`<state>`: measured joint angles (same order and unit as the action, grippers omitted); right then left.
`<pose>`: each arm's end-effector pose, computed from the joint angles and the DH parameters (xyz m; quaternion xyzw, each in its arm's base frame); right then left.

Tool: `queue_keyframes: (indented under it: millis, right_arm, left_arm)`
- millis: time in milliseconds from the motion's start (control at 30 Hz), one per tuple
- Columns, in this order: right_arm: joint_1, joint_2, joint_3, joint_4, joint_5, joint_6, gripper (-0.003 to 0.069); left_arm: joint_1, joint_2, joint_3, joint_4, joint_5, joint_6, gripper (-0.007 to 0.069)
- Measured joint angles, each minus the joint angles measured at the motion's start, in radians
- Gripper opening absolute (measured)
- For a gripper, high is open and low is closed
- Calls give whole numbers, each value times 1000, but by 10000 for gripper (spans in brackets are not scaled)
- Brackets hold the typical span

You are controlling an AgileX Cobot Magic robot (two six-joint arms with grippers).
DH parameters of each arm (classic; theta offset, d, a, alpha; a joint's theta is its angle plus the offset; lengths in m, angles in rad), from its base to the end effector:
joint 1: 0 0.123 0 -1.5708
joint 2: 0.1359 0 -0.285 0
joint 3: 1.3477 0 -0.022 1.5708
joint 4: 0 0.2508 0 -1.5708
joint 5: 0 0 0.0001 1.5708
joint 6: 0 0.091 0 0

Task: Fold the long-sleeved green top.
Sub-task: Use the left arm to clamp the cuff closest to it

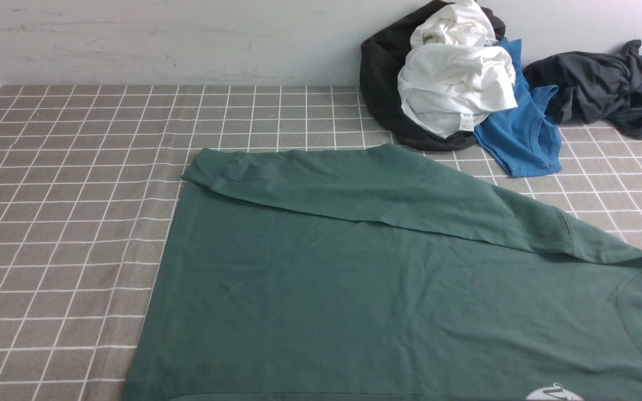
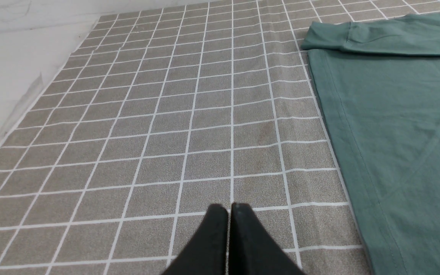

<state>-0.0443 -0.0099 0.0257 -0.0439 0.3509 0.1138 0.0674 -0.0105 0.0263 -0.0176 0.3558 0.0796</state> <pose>0.0532 -0.0037 0.1735 0.0512 0.7970 0.0025 0.6018 0.0531 0.0030 0.1729 0.0001 0.8002 0.0367 0.5987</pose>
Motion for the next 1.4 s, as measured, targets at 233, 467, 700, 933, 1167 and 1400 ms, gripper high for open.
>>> queue_keyframes:
  millis: [233, 467, 700, 933, 1167, 1400]
  right_arm:
    - [0, 0, 0, -12, 1, 0, -14]
    - [0, 0, 0, -13, 2, 11, -14]
    - [0, 0, 0, -13, 2, 30, -14]
    - [0, 0, 0, -13, 2, 33, -14]
    - [0, 0, 0, 44, 3, 65, -14]
    - [0, 0, 1, 425, -1, 232, -14]
  left_arm:
    - [0, 0, 0, 0, 0, 0, -7]
    - [0, 0, 0, 0, 0, 0, -7]
    - [0, 0, 0, 0, 0, 0, -7]
    - [0, 0, 0, 3, 0, 0, -7]
    - [0, 0, 1, 6, -24, -40, -7]
    - [0, 0, 1, -473, -107, -401, -7]
